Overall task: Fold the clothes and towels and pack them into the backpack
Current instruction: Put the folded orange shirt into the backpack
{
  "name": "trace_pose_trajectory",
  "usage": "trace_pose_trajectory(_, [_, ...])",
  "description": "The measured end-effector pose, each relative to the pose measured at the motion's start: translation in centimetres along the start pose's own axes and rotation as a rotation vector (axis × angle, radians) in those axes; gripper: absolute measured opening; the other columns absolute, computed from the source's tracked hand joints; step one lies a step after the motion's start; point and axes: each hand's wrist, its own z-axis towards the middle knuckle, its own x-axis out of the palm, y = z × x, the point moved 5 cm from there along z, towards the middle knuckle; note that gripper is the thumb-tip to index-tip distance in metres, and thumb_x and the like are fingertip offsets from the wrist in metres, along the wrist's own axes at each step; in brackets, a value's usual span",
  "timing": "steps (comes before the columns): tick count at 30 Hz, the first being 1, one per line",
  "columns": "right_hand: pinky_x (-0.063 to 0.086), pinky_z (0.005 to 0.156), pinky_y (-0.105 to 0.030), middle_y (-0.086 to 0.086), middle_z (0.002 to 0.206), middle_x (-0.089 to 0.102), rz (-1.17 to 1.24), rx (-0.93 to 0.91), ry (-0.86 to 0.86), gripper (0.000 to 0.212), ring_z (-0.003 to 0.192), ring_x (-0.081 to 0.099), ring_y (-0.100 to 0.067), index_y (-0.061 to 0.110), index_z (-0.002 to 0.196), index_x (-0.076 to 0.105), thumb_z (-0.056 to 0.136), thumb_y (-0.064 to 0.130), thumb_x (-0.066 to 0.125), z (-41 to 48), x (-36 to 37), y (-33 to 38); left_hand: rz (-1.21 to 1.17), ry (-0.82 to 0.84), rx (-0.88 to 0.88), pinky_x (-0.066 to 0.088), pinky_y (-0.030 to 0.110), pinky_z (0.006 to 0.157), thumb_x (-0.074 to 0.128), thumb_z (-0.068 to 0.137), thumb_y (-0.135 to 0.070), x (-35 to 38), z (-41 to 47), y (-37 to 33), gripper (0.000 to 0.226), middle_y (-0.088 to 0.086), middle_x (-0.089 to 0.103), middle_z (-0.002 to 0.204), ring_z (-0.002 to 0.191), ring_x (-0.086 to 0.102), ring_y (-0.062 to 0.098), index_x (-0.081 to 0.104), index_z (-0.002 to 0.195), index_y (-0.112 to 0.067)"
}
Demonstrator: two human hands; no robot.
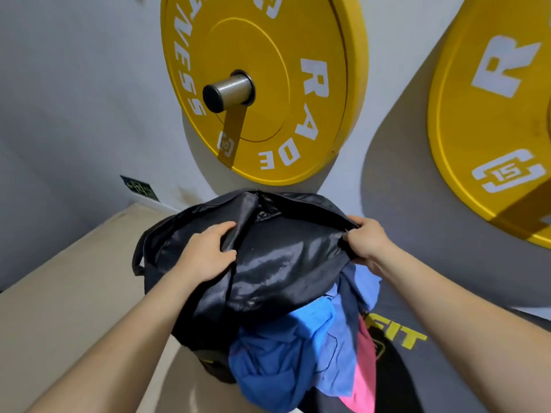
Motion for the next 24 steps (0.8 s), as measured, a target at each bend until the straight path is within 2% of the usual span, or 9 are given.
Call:
trace_pose_trajectory(3, [0.052,0.045,-0.025,-0.011,0.072,0.060,0.102,0.072,0.047,0.026,0.048,0.056,-0.018,0.014,0.094,0.064,0.090,-0.006,0.047,-1.3,-0.8,-0.8,0.134,-0.057,0.005,0.034,0.042,0.108,0.062,0.084,-0.026,0.8,-2.3,-1.1,0.061,0.006,0.036,0.149,0.134,0.034,0.031,0.040,0.142,-0.029])
trace_pose_trajectory(6, [0.056,0.067,-0.031,-0.007,0.094,0.066,0.141,0.164,0.168,0.013,0.073,0.063,-0.020,0.018,0.103,0.063,0.095,0.026,0.056,-1.8,-1.7,-2.5,0.054,-0.251,0.321,0.048,0.040,0.089,0.057,0.087,-0.017,1.1,-6.2,-6.6,0.036,-0.002,0.050,0.125,0.110,0.044,0.020,0.058,0.122,-0.026])
trace_pose_trajectory(8, [0.055,0.074,-0.033,-0.006,0.101,0.068,0.313,0.228,0.223,0.024,0.082,0.066,-0.022,0.020,0.108,0.060,0.096,0.040,0.052,-1.9,-2.1,-4.0,0.080,-0.153,0.571,0.052,0.035,0.074,0.064,0.081,-0.026,3.4,-9.0,-11.3,0.034,-0.005,0.050,0.115,0.100,0.045,0.017,0.057,0.114,-0.033])
trace_pose_trajectory(10, [0.052,0.070,-0.031,-0.006,0.100,0.069,0.456,0.256,0.230,0.027,0.087,0.066,-0.022,0.022,0.112,0.057,0.098,0.042,0.046,-2.5,-2.2,-5.5,0.241,-0.067,0.670,0.049,0.032,0.061,0.077,0.063,-0.030,6.6,-10.2,-14.2,0.049,-0.001,0.051,0.109,0.091,0.048,0.020,0.056,0.106,-0.041])
trace_pose_trajectory(13, [0.043,0.059,-0.022,-0.001,0.082,0.065,0.159,0.196,0.127,0.029,0.072,0.058,-0.017,0.020,0.123,0.058,0.094,0.019,0.055,-2.7,-2.7,-9.3,0.480,0.000,0.596,0.042,0.030,0.053,0.081,0.054,-0.017,8.5,-9.1,-15.5,0.070,0.003,0.053,0.087,0.071,0.054,0.023,0.059,0.113,-0.048])
trace_pose_trajectory(15, [0.038,0.057,-0.019,-0.001,0.079,0.057,-0.212,0.095,0.086,0.044,0.063,0.048,-0.012,0.015,0.131,0.055,0.088,0.006,0.059,-2.7,-2.7,-12.0,0.484,-0.027,0.458,0.042,0.028,0.054,0.073,0.073,-0.015,7.5,-7.9,-14.7,0.080,0.003,0.056,0.087,0.066,0.059,0.023,0.039,0.137,-0.050])
trace_pose_trajectory(18, [0.042,0.076,-0.022,0.001,0.091,0.057,-0.482,-0.029,0.100,0.051,0.081,0.054,-0.013,0.016,0.134,0.054,0.085,0.014,0.065,-3.3,-0.4,-14.1,0.499,-0.011,0.221,0.032,0.027,0.053,0.040,0.096,-0.014,6.1,-6.0,-13.0,0.072,-0.001,0.050,0.080,0.064,0.046,0.021,0.002,0.147,-0.049])
trace_pose_trajectory(22, [0.047,0.081,-0.034,-0.002,0.107,0.065,-0.632,-0.112,0.106,0.047,0.102,0.059,-0.024,0.025,0.127,0.054,0.081,0.032,0.063,-3.6,3.2,-15.2,0.226,0.025,0.166,0.038,0.030,0.064,0.034,0.097,-0.022,5.8,-5.8,-12.8,0.060,0.004,0.058,0.082,0.070,0.048,0.024,0.013,0.144,-0.053])
trace_pose_trajectory(24, [0.051,0.074,-0.038,0.003,0.092,0.068,-0.623,-0.062,0.051,0.022,0.092,0.062,-0.024,0.037,0.097,0.064,0.077,0.031,0.057,-3.4,3.5,-15.9,0.216,0.047,0.230,0.039,0.029,0.067,0.041,0.094,-0.026,7.2,-7.0,-13.0,0.056,0.004,0.062,0.087,0.077,0.054,0.025,0.025,0.140,-0.053])
